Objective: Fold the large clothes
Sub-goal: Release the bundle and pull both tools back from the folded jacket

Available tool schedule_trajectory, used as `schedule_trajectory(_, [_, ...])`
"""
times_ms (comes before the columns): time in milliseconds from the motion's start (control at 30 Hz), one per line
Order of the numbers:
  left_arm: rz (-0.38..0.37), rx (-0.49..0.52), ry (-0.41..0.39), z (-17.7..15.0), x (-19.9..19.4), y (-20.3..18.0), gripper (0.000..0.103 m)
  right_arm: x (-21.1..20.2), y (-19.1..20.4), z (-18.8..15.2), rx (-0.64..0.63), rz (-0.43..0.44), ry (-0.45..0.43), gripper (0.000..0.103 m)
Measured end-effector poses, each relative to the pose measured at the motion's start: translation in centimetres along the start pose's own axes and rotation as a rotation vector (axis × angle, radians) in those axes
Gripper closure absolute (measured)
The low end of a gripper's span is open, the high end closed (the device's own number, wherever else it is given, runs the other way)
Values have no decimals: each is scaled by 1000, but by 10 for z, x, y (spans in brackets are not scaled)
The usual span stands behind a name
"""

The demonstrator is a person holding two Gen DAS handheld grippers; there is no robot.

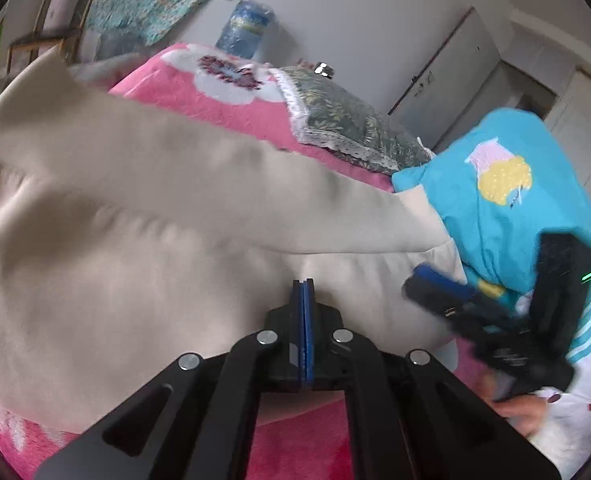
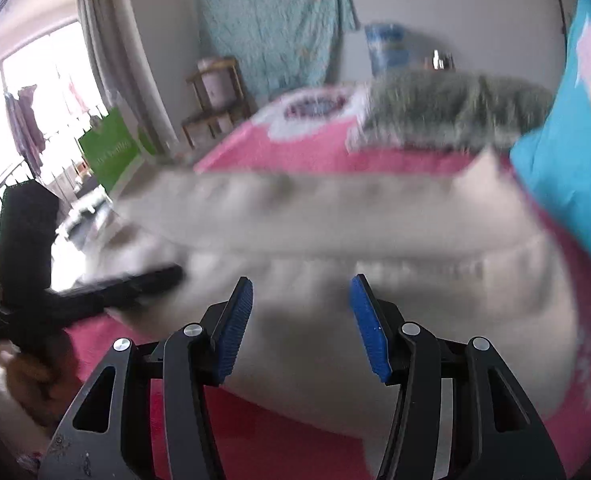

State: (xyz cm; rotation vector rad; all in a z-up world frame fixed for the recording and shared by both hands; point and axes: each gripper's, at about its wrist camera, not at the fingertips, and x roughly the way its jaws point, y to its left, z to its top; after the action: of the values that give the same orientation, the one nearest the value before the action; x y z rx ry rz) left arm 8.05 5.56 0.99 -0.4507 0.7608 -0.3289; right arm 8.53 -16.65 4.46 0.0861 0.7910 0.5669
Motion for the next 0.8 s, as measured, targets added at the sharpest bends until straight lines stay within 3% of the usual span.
schedule_trajectory(67, [-3, -7, 12, 1, -13, 14, 100, -7, -10, -5, 43, 54, -10, 55])
schedule_trajectory(100, [66, 23, -8, 0, -21, 15, 100, -10, -13, -4, 41, 44, -13, 57])
schedule_trajectory(167, [84, 46, -11, -1, -36, 23, 100, -18, -16, -7, 24, 12, -17, 58])
schedule_trajectory(233, [109, 31, -19, -2, -43, 30, 100, -28, -31, -11, 38, -96, -25, 58])
schedule_trajectory(267, [120, 20, -24, -4, -47, 34, 100, -30, -44, -11, 76, -94, -28, 58])
schedule_trajectory(333, [222, -2, -47, -9, -57, 29, 100, -40, -60, -16, 141, -68, -22, 67])
schedule_trajectory(367, [296, 13, -62, -12, -63, 26, 99, -43, -61, -15, 145, -102, -11, 65])
schedule_trajectory(400, [338, 40, -85, -17, -70, 17, 94, -48, -58, -14, 117, -232, 7, 60])
schedule_trajectory(467, [297, 49, -82, -28, -80, 6, 79, -62, -50, -16, 59, -295, 5, 54])
schedule_trajectory(533, [288, 50, -42, -43, -80, -9, 66, -78, -38, -22, 27, -253, 27, 52])
schedule_trajectory(667, [356, 95, 43, -72, -56, -28, 40, -74, -7, -35, -4, -100, 145, 38])
schedule_trajectory(733, [403, 102, 64, -75, -38, -27, 33, -61, 14, -46, -81, -129, 230, 33])
schedule_trajectory(800, [392, 103, 31, -72, -29, -28, 15, -53, 24, -58, -151, -180, 276, 31])
